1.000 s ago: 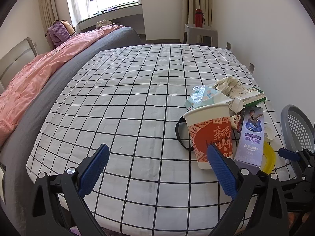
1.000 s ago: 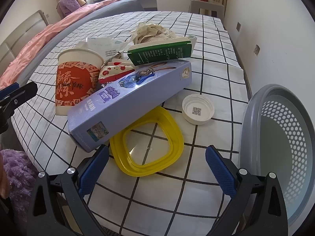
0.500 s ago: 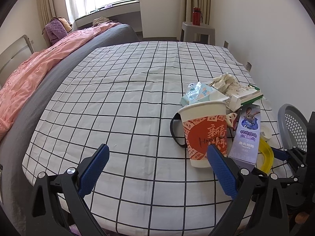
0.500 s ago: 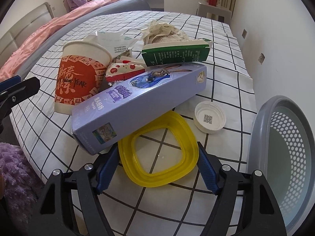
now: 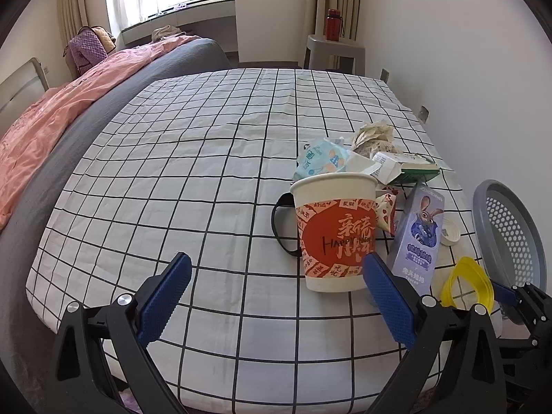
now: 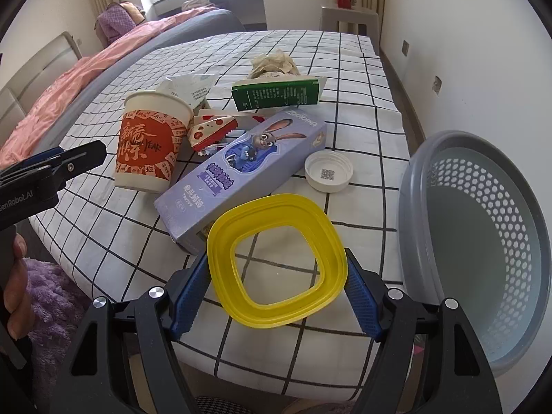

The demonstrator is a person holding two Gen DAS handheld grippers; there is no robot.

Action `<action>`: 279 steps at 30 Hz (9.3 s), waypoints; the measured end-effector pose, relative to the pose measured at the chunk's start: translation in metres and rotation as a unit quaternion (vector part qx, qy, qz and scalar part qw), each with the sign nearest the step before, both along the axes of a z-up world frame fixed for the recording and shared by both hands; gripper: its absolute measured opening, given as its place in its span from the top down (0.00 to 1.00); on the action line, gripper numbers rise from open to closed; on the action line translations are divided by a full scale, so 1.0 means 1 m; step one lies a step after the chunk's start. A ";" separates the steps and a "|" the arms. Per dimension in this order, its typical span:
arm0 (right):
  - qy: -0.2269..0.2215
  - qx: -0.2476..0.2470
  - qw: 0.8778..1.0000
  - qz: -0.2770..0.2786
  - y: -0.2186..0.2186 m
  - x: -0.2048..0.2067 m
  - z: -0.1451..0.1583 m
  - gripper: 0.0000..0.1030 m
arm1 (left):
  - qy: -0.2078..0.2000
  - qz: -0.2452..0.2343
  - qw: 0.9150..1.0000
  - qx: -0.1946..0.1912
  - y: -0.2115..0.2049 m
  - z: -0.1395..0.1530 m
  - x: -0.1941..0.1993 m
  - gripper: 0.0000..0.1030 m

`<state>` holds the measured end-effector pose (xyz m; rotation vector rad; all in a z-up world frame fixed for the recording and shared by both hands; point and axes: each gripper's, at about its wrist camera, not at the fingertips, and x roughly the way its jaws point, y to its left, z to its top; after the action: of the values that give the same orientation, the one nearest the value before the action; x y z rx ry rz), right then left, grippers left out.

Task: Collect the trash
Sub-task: 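Lift the yellow ring with the right tool while the left tool grasps the red paper cup, then carry ring and cup over the grey wastebasket and open both tools, then move the left tool back to the purple toothpaste box and grasp it, then lift the purple box with the left tool while the right tool grasps the white bottle cap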

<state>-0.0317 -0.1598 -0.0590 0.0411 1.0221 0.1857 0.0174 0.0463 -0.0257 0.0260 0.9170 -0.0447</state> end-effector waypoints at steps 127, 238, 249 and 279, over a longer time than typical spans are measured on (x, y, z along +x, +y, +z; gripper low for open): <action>-0.068 0.065 0.956 -0.279 -0.239 -0.056 0.011 0.16 | -0.011 -0.287 0.957 -0.045 -0.268 -0.025 -0.007 0.32; -0.080 0.088 0.984 -0.129 -0.101 -0.027 0.031 0.12 | 0.044 -0.127 0.991 -0.019 -0.088 -0.046 -0.057 0.50; -0.089 0.102 0.983 -0.123 -0.103 -0.034 0.040 0.12 | 0.040 -0.140 0.989 -0.001 -0.101 -0.039 -0.038 0.41; -0.087 0.080 0.990 -0.082 -0.074 0.002 0.037 0.12 | -0.031 -0.120 0.992 0.017 -0.078 0.021 -0.005 0.59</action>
<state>-0.0296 -0.2338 -0.0218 0.2506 0.8247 0.1198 0.0127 -0.0322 -0.0047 0.1697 0.8491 -0.2508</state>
